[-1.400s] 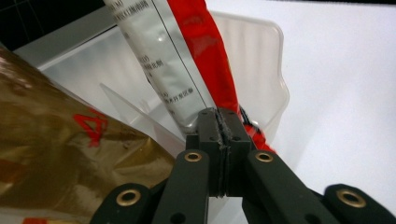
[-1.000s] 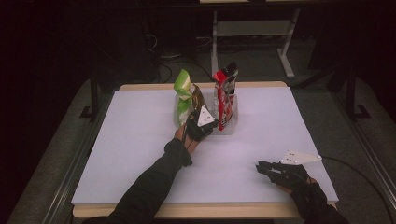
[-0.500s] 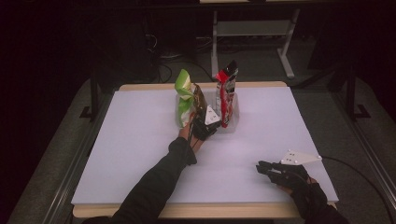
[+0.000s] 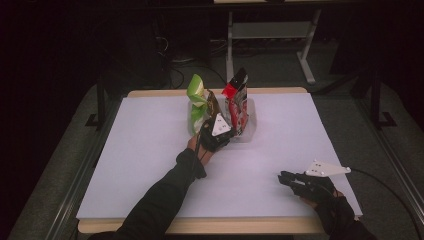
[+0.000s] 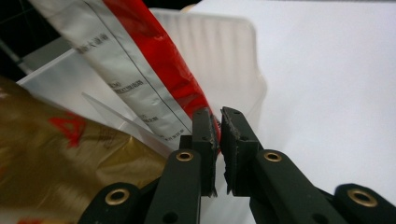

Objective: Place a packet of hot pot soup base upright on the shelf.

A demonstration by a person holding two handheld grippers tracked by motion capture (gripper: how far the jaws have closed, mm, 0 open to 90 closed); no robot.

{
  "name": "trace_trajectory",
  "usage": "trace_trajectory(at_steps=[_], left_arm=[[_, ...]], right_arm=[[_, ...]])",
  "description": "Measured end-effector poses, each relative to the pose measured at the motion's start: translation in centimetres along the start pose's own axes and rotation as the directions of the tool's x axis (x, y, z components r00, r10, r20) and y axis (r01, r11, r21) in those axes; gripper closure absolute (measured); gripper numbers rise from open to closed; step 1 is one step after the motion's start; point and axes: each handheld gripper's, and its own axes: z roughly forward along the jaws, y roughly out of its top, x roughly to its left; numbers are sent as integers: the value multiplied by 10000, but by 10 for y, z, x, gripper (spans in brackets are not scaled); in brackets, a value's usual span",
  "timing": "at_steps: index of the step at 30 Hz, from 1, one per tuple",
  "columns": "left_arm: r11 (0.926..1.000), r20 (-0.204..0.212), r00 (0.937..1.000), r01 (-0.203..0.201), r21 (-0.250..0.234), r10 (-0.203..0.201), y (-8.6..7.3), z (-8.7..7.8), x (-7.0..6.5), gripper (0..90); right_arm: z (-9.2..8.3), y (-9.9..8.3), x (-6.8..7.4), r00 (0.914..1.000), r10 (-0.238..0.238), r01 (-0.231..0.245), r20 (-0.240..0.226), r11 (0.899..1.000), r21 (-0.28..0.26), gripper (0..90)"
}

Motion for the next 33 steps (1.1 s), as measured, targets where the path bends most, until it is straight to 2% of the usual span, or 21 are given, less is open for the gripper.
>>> trace_trajectory(at_steps=[2,5,7,16,27,29,31,33], left_arm=[[9998,105,9999,70,-167,-68,0,-7,0,815],[9997,158,9997,-201,-169,204,0,-16,-2,802],[9995,317,9994,-112,-295,121,0,-24,-1,802],[9985,481,9987,-122,-533,147,-6,-57,-1,782],[9987,461,9989,-96,-500,119,-27,-96,8,693],[9986,418,9991,-13,-536,36,-32,-104,10,678],[9988,347,9993,-97,-486,114,-35,-110,12,674],[9988,370,9993,36,-497,-18,-39,-115,14,662]], right_arm=[[-2,1,0,10000,-1,1,35,10000,-59,751],[-4,2,0,9999,-42,43,116,9999,-136,751],[-6,2,0,9998,-82,86,192,9997,-217,758],[-10,7,5,9973,-512,529,527,9981,-322,760],[-11,11,12,9869,-1272,1286,989,9917,-78,748],[-11,11,13,9860,-1331,1346,1007,9909,-83,748],[-10,12,14,9839,-1456,1465,1040,9892,-12,741],[-9,12,15,9833,-1477,1482,1063,9890,36,739]])
